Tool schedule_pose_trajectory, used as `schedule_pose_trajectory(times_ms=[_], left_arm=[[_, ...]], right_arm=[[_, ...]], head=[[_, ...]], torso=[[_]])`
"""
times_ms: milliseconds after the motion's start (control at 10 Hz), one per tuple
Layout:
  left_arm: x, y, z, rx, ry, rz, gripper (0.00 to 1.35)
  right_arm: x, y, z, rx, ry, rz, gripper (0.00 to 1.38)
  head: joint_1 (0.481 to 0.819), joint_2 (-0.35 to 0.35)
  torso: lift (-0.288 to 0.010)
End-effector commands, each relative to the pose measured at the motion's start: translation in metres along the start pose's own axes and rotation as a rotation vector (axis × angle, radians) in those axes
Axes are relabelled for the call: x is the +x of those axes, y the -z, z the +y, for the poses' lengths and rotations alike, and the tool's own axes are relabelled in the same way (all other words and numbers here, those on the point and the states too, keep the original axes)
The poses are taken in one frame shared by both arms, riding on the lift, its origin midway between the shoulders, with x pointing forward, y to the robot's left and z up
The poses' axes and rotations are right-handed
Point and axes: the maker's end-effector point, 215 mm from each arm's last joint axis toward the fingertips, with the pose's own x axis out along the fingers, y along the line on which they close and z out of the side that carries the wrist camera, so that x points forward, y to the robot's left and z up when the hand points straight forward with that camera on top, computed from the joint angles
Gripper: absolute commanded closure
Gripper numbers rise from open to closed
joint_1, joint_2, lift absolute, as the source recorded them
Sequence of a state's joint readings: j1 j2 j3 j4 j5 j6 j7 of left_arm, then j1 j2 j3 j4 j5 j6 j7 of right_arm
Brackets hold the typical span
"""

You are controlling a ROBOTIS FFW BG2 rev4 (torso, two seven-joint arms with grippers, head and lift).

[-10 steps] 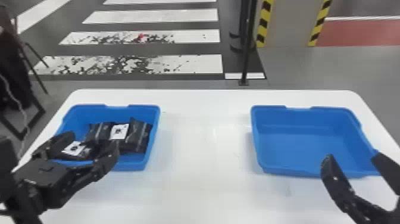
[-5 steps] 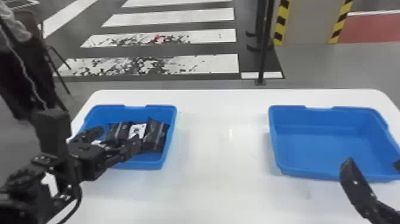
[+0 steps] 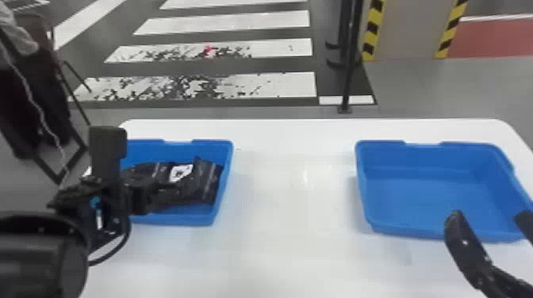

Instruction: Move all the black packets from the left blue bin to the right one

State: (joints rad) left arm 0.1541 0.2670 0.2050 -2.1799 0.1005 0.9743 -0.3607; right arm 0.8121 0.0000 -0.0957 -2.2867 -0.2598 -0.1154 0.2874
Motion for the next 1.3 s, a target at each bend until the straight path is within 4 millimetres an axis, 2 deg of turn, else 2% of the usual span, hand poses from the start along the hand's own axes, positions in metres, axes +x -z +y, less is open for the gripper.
schedule_pose_trajectory(times_ms=[0, 300, 400, 600, 1000, 1100, 1200], left_arm=[[0.021, 0.008, -0.002, -0.008, 0.033, 0.051, 0.15], [0.046, 0.024, 0.006, -0.022, 0.064, 0.141, 0.15], [0.056, 0.017, 0.004, -0.008, 0.087, 0.140, 0.15], [0.067, 0.013, -0.006, -0.013, 0.133, 0.143, 0.15], [0.090, 0.025, -0.033, -0.027, 0.246, 0.188, 0.16], [0.093, 0.025, -0.041, -0.030, 0.270, 0.192, 0.20], [0.094, 0.034, -0.046, -0.049, 0.293, 0.209, 0.32]], right_arm=[[0.001, 0.001, 0.002, 0.005, -0.002, 0.000, 0.15], [0.001, 0.003, 0.003, 0.011, -0.004, 0.001, 0.15], [0.002, 0.003, 0.002, 0.011, -0.004, 0.001, 0.15], [0.002, 0.005, 0.003, 0.015, -0.004, 0.003, 0.15], [0.003, 0.007, 0.004, 0.023, -0.007, 0.004, 0.15], [0.003, 0.010, 0.003, 0.024, -0.006, 0.009, 0.15], [0.003, 0.010, 0.003, 0.024, -0.006, 0.009, 0.15]], head=[[0.695, 0.125], [0.695, 0.116], [0.695, 0.118], [0.695, 0.114], [0.695, 0.085], [0.695, 0.077], [0.695, 0.065]], torso=[[-0.185], [-0.185], [-0.185], [-0.185], [-0.185], [-0.185], [-0.185]])
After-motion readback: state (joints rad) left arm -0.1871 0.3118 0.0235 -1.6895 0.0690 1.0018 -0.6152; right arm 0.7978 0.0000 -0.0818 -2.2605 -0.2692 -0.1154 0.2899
